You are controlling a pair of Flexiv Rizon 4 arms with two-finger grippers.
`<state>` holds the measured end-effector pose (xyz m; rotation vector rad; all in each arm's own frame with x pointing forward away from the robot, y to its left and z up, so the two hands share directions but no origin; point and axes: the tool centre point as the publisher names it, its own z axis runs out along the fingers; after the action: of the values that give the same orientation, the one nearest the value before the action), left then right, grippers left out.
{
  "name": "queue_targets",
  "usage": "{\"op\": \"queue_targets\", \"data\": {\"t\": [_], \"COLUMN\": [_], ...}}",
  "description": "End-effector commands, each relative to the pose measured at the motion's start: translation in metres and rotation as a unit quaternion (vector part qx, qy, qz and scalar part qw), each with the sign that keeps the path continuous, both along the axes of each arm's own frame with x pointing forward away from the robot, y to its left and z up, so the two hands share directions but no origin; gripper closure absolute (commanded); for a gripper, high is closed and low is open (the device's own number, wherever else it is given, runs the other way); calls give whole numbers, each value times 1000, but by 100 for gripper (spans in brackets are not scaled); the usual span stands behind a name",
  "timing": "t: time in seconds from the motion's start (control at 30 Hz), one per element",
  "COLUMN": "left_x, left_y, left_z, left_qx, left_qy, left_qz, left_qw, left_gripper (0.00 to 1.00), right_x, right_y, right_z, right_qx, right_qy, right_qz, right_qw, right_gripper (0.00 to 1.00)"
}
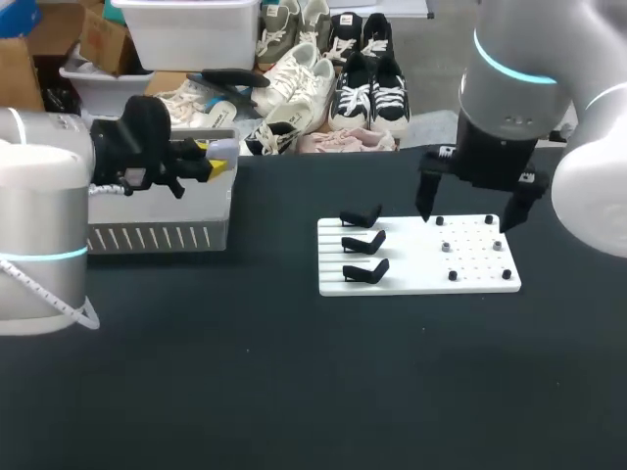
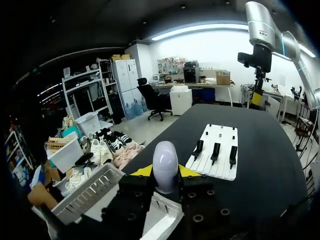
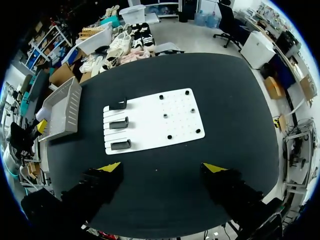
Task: Pick up each earbud case from the left stands, insert the matching earbuds, close the lid, and place the case in the box.
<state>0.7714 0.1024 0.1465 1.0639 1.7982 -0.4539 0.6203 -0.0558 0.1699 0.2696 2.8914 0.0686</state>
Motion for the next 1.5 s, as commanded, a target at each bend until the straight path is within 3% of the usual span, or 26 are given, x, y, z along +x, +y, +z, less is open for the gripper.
{"op": "queue_targets", "data": {"t": [0.03, 0.3, 0.57, 0.6, 0.67, 0.7, 0.73, 1.1, 1.33, 1.5], "left_x": [26, 67, 76, 76, 75, 74, 73, 46, 15, -6], "left_y": [-1, 36, 45, 45, 45, 45, 45, 37, 7, -15], "left_z": [-11, -41, -45, -44, -42, -39, -38, -11, 21, 31], "left_qx": [21, 48, 50, 51, 54, 58, 57, 45, 18, -1], "left_qy": [-18, 29, 46, 48, 47, 45, 45, 12, -20, -25], "left_qz": [60, 115, 127, 125, 125, 124, 124, 108, 58, 11], "left_qw": [998, 992, 990, 990, 990, 990, 990, 993, 998, 1000], "left_gripper": [100, 100, 100, 93, 53, 10, 0, 0, 0, 0], "right_x": [-2, -2, -2, -2, -2, -2, -2, -2, -2, -2], "right_y": [-1, -1, -1, -1, -1, -1, -1, -1, -1, -1], "right_z": [0, 0, 0, 0, 0, 0, 0, 0, 0, 0], "right_qx": [0, 0, 0, 0, 0, 0, 0, 0, 0, 0], "right_qy": [-2, -2, -2, -2, -2, -2, -2, -2, -2, -2], "right_qz": [-1, -1, -1, -1, -1, -1, -1, -1, -1, -1], "right_qw": [1000, 1000, 1000, 1000, 1000, 1000, 1000, 1000, 1000, 1000], "right_gripper": [0, 0, 0, 0, 0, 0, 0, 0, 0, 0]}}
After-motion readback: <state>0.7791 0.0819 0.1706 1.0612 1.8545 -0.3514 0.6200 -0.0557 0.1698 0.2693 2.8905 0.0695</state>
